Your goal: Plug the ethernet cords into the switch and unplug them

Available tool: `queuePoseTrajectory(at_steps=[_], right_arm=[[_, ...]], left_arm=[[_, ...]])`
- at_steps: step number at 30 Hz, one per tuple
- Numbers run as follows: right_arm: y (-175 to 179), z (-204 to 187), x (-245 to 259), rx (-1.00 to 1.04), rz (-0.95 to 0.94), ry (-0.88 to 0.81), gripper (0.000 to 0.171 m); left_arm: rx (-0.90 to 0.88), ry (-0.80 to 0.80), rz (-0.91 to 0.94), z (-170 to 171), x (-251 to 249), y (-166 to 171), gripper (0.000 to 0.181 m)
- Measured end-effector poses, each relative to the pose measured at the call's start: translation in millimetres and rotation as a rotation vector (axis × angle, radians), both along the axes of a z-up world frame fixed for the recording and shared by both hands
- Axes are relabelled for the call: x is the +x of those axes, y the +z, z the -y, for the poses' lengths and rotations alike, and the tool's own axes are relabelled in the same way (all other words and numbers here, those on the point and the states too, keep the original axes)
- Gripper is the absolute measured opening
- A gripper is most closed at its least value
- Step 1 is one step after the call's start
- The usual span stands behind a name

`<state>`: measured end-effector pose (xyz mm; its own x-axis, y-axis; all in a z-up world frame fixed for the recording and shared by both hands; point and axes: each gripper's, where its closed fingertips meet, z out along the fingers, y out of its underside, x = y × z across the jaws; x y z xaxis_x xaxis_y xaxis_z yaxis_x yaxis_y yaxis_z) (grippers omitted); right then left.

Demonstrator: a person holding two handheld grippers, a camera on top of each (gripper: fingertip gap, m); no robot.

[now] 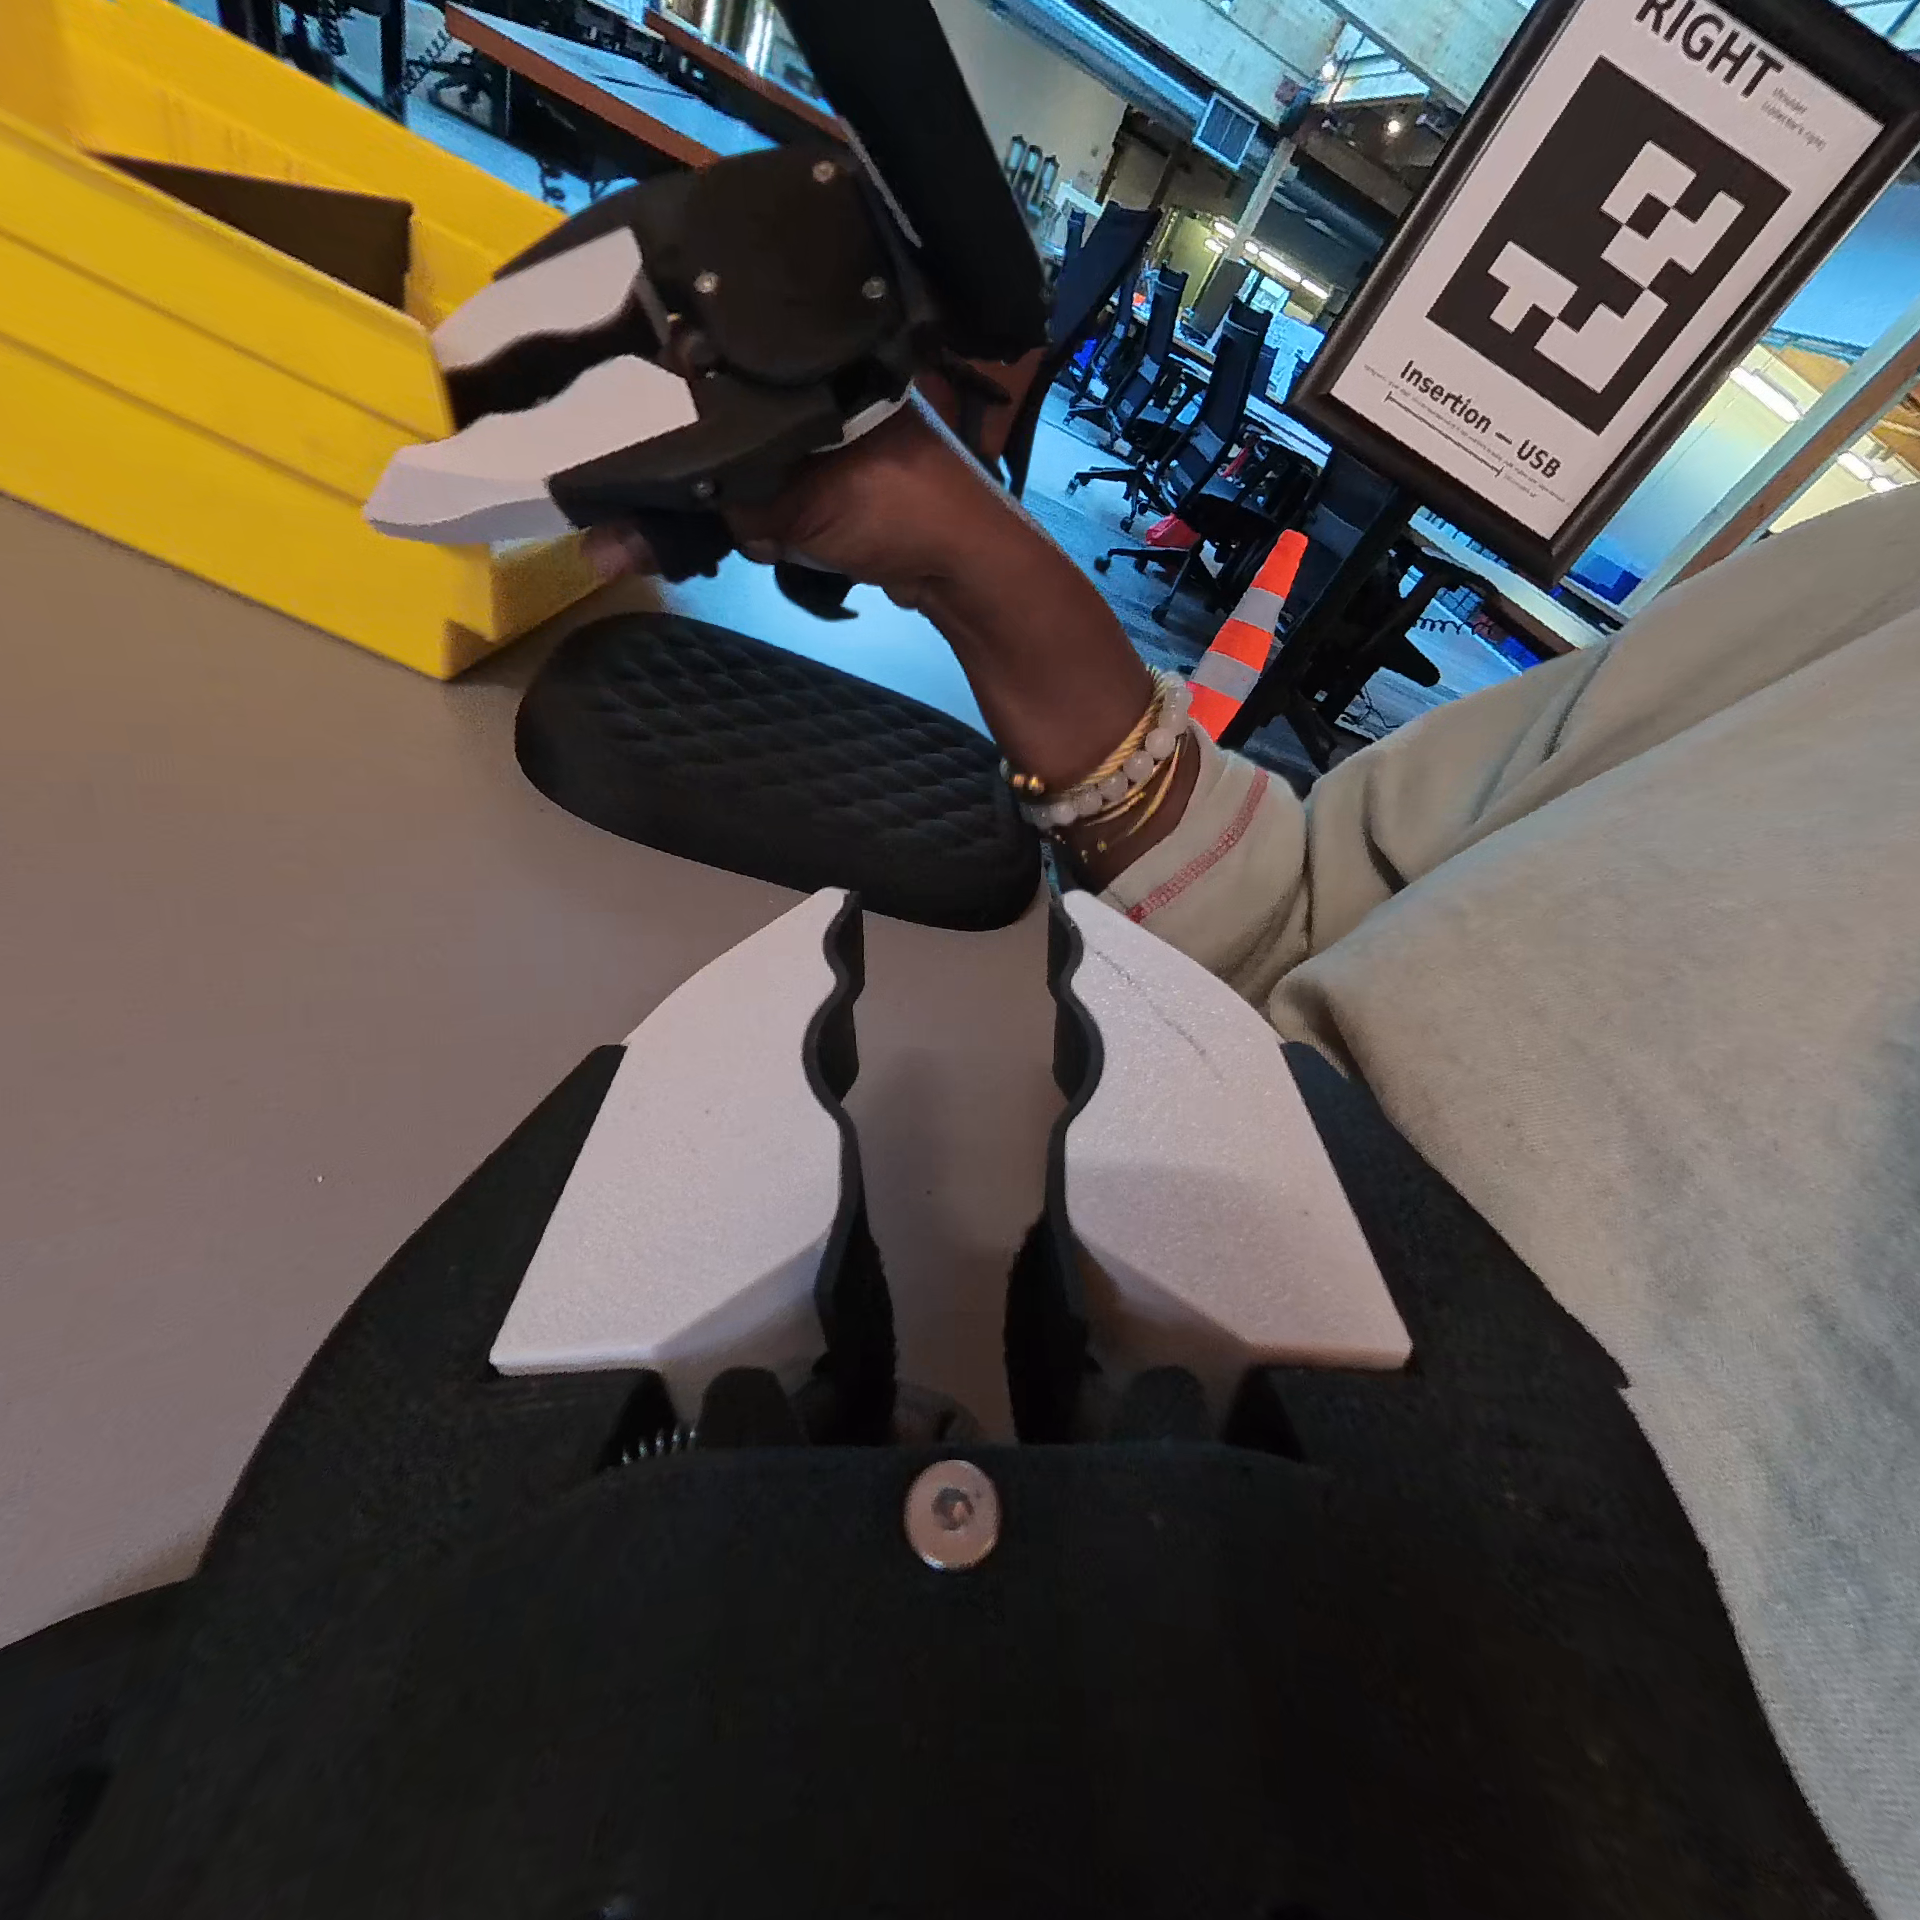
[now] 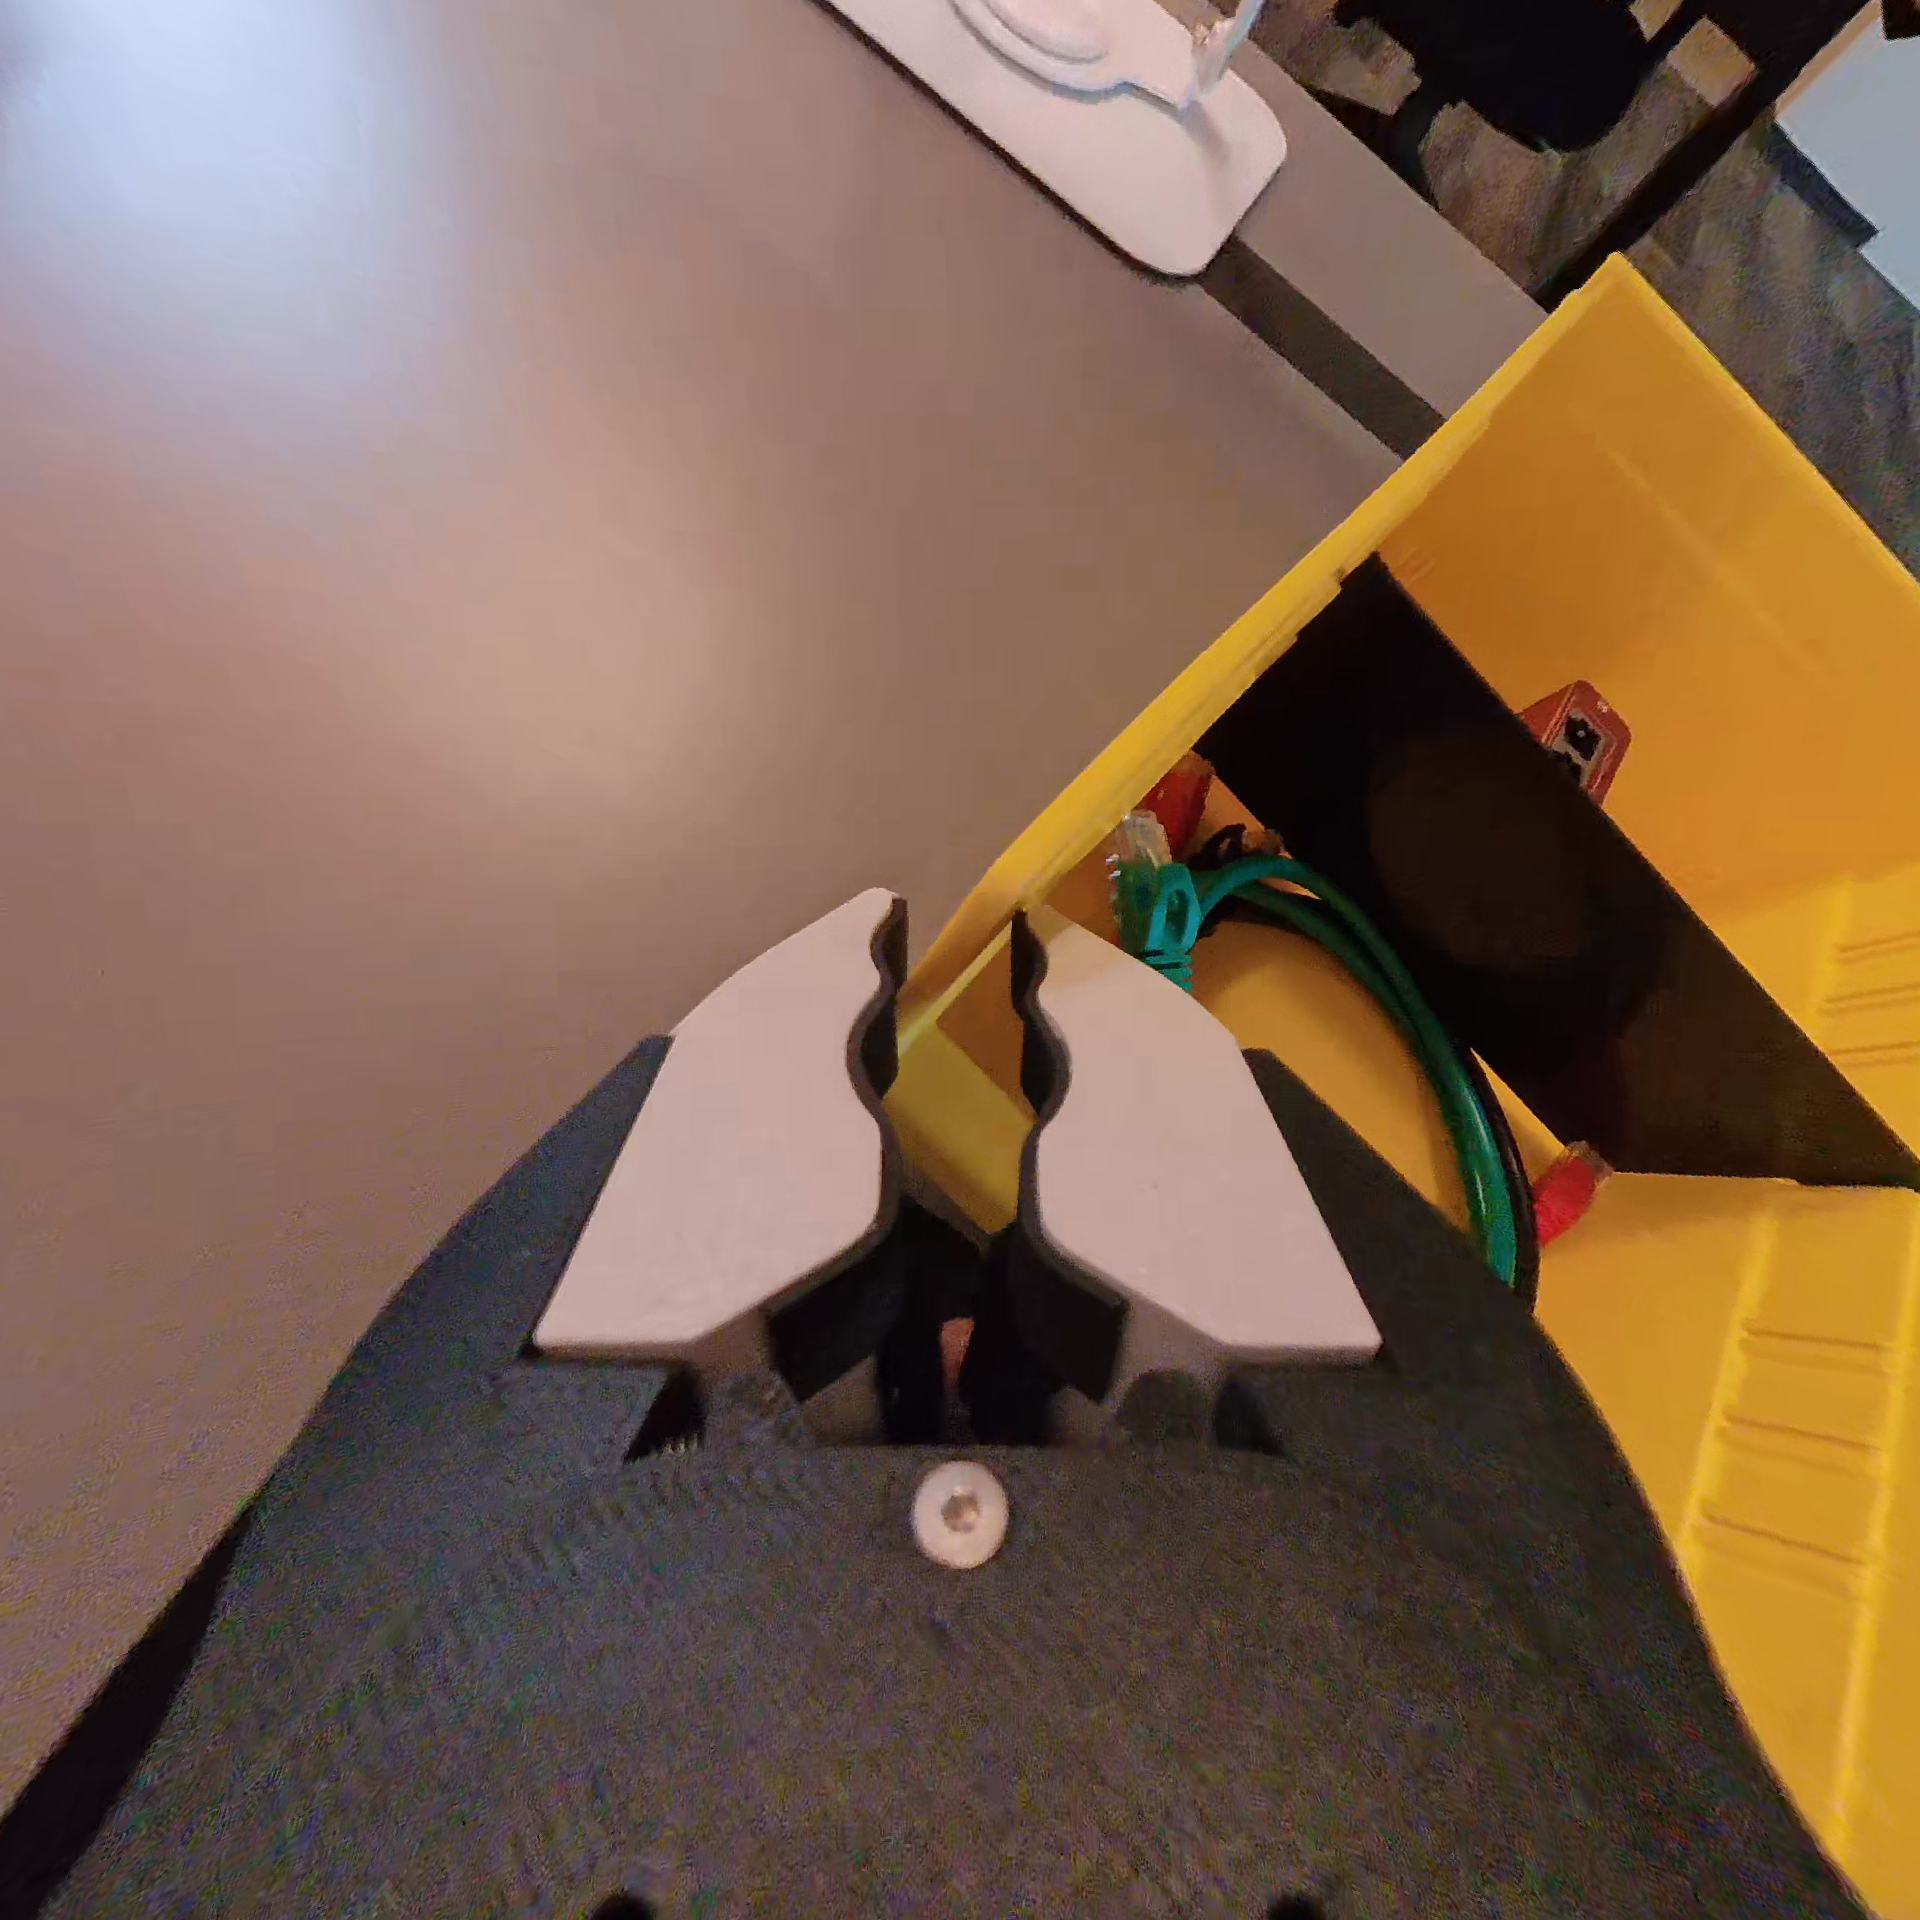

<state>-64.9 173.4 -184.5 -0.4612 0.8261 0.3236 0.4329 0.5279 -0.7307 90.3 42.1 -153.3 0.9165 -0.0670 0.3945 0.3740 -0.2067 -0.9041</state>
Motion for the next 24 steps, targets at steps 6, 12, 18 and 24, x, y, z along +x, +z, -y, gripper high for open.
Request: queuePoseTrajectory(at_steps=[6,12,18,24], right_arm=[[1.5,62.3,-3.4,-0.136,-0.006,0.101,0.022],[-3.9,125.2,0.8,-0.209,0.007,0.244,0.026],[-2.8,187.1,5.5,-0.119,-0.09,0.374,0.03],[-2.3,239.6,20.7,-0.078,-0.133,0.512,0.03]], left_arm=[[0.132,-0.032,-0.213,2.3,15.8,21.4,0.035],[0.252,0.062,-0.424,25.1,17.0,64.6,0.038],[0.309,0.461,-0.751,128.1,-2.5,139.3,0.04],[0.011,1.252,-0.763,323.7,-56.3,135.1,0.07]])
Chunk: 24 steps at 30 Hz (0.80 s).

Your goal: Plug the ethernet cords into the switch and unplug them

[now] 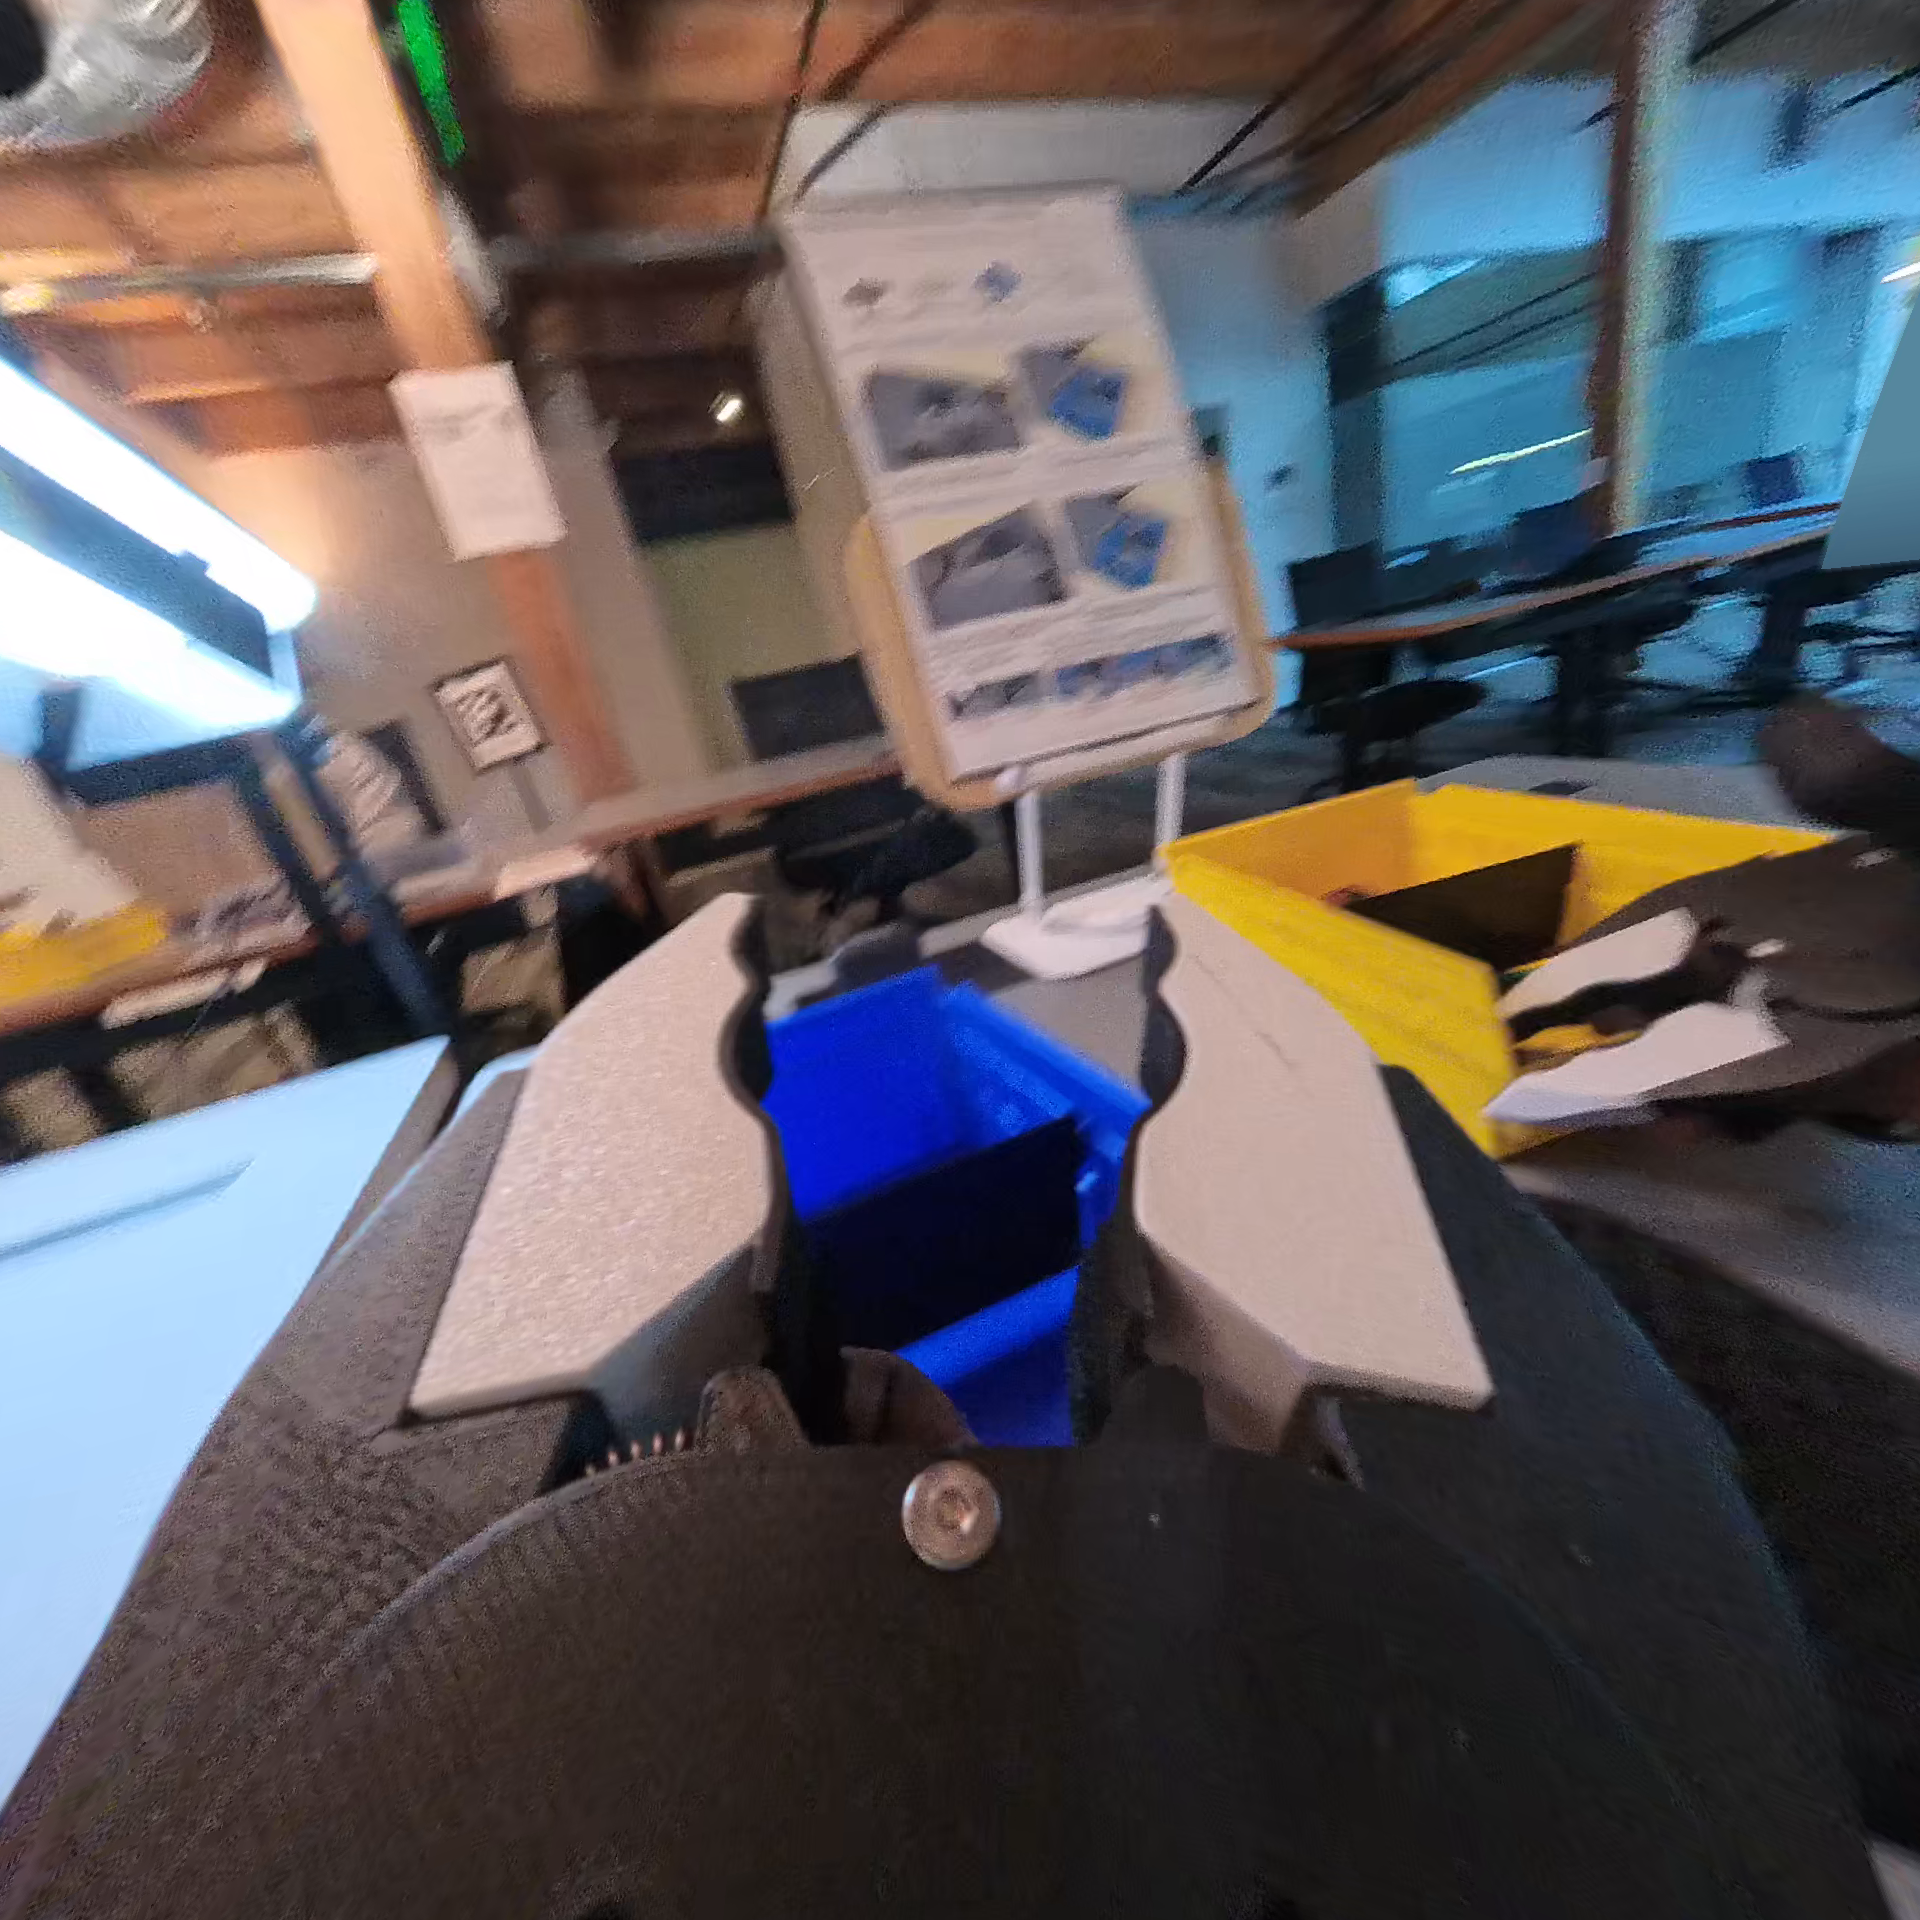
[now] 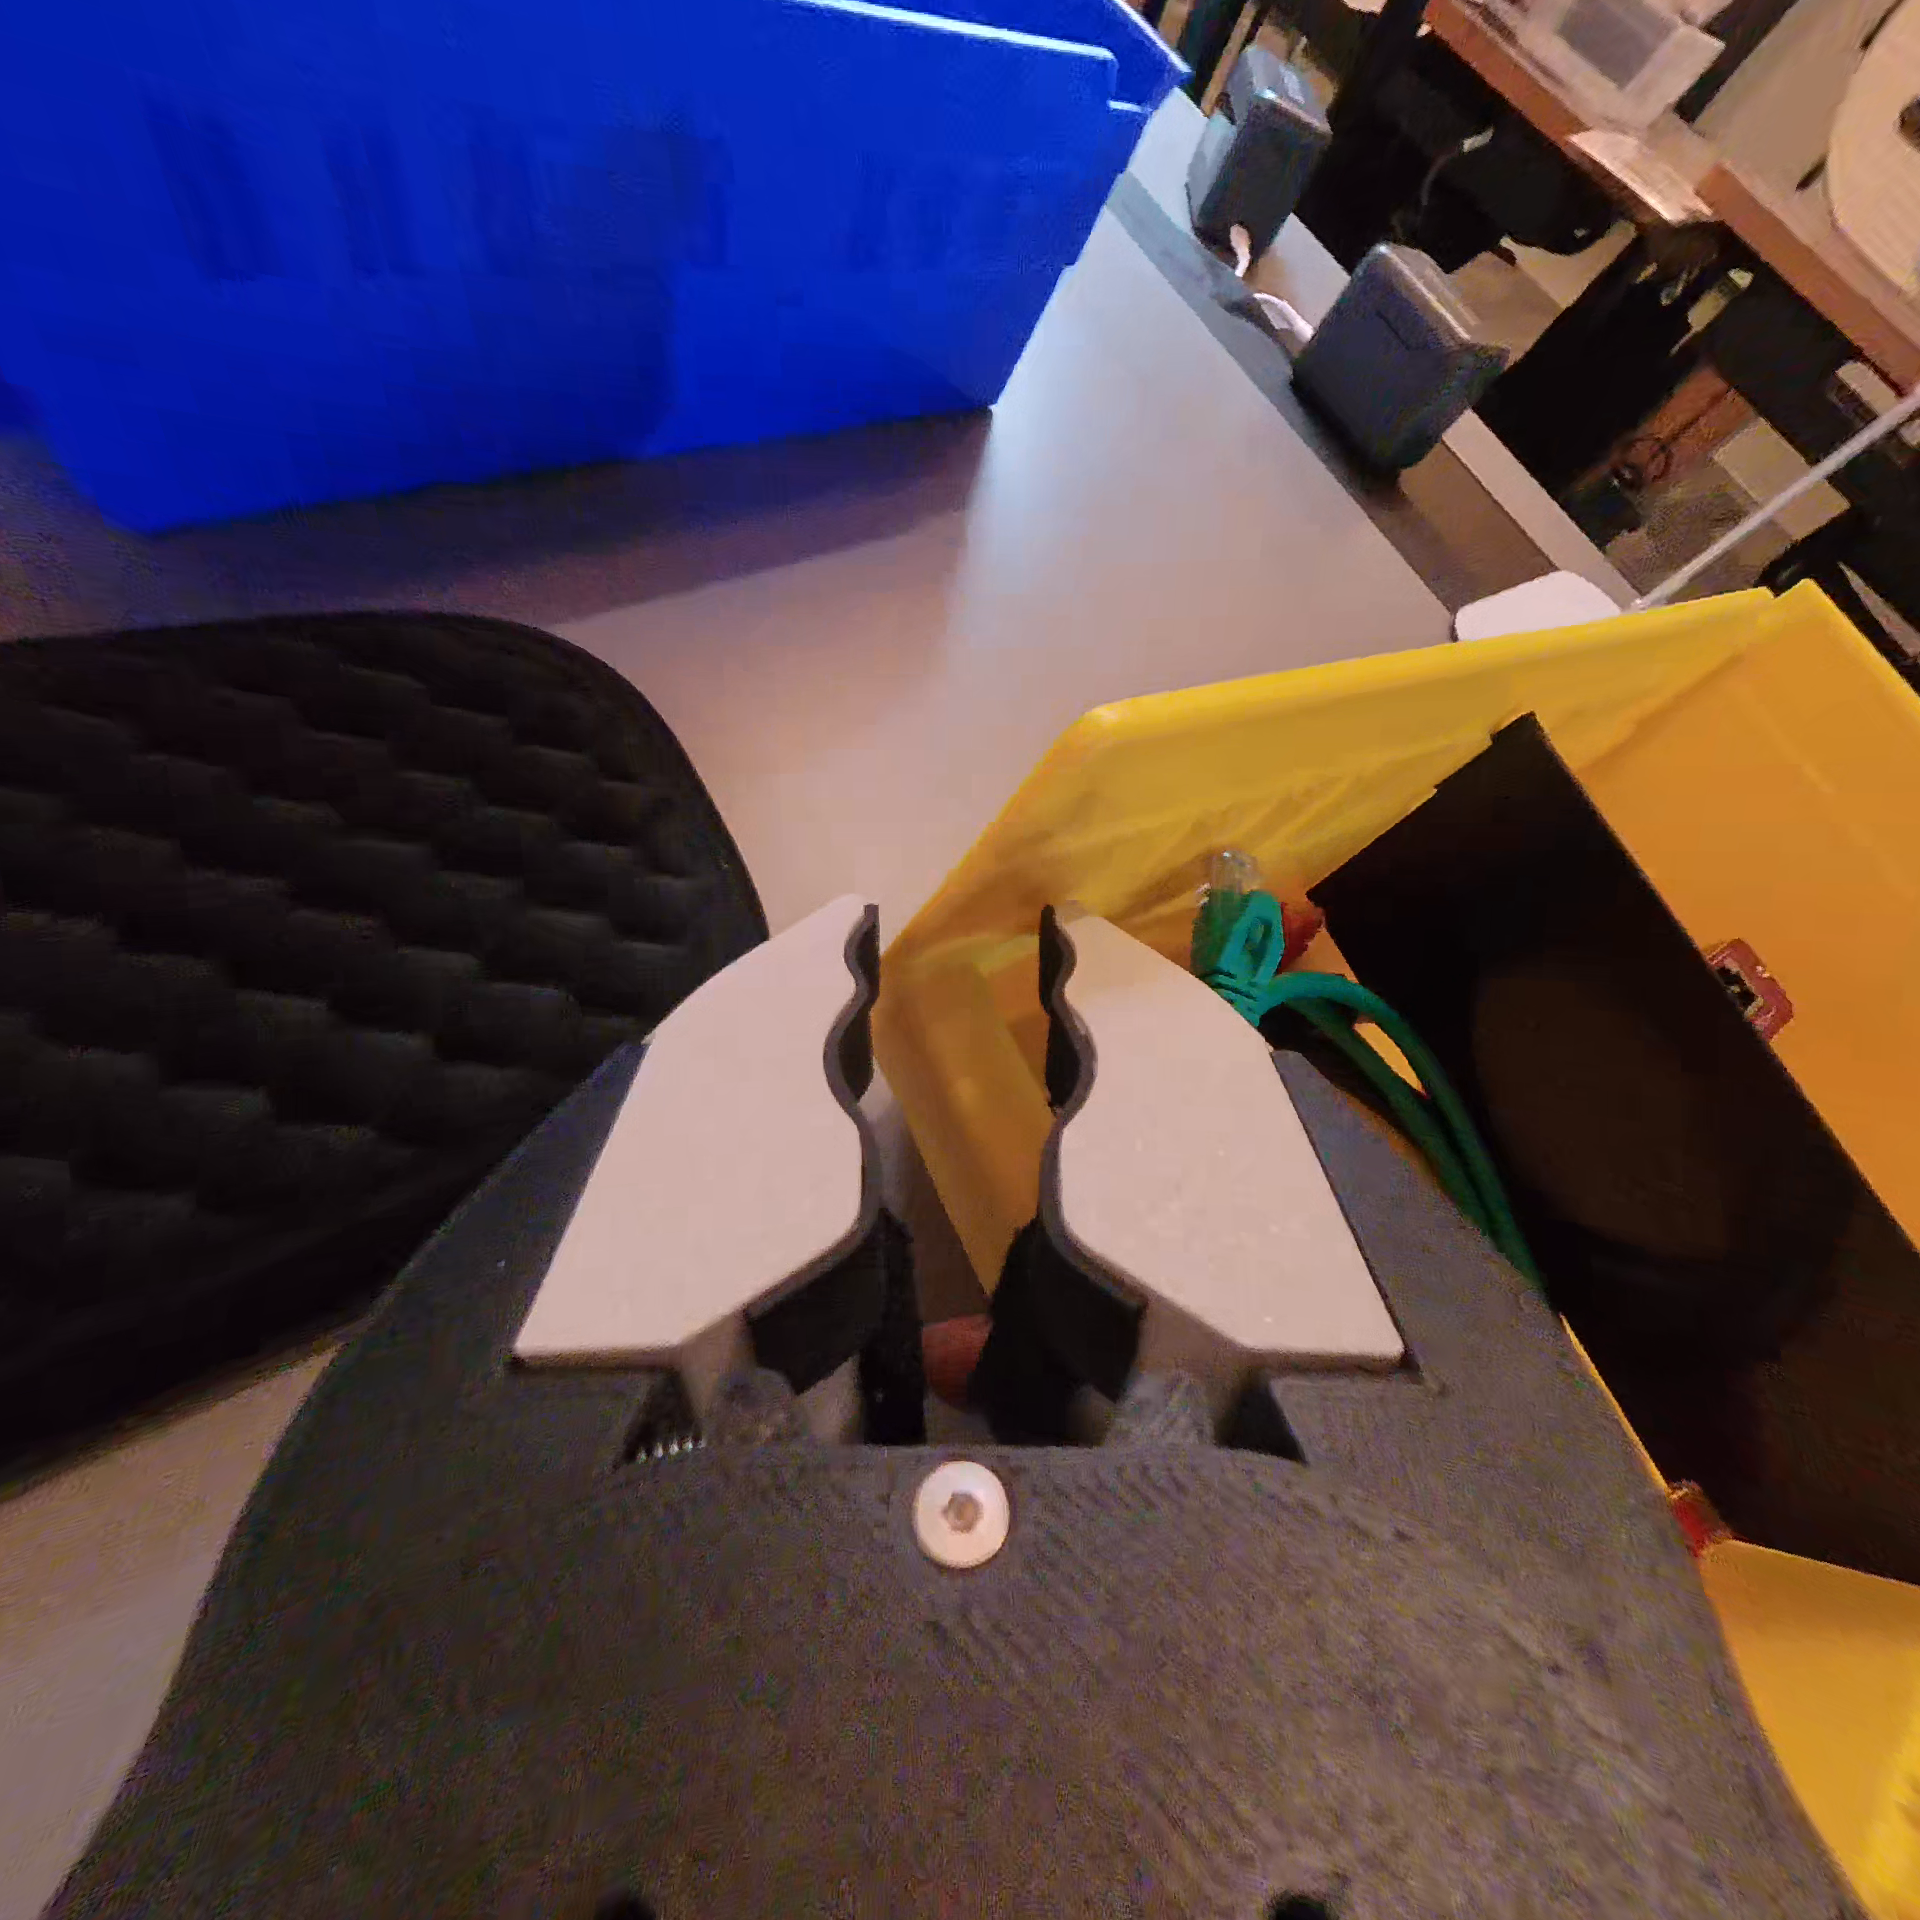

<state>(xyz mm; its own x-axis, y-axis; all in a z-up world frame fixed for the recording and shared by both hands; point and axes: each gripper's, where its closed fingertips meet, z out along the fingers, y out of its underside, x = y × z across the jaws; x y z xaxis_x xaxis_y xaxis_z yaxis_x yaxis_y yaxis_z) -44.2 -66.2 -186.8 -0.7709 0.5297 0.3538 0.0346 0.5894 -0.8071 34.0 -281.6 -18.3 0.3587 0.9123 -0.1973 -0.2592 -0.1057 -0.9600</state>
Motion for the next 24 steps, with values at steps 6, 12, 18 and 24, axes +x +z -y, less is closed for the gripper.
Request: queuePoseTrajectory(at_steps=[6,12,18,24], right_arm=[[-4.0,43.0,14.0,0.08,-0.115,0.207,0.024],[-14.9,78.5,21.6,0.143,-0.166,0.384,0.056],[-25.0,84.3,57.5,0.017,-0.009,0.664,0.032],[16.1,93.2,64.1,-0.252,-0.001,0.599,0.089]], left_arm=[[0.21,0.146,0.201,91.8,-0.7,-60.1,0.09],[0.143,0.353,0.43,123.4,-15.3,-126.5,0.088],[0.145,0.325,0.514,111.2,-30.2,-147.1,0.07],[0.072,0.387,0.54,115.9,-34.4,-156.4,0.016]])
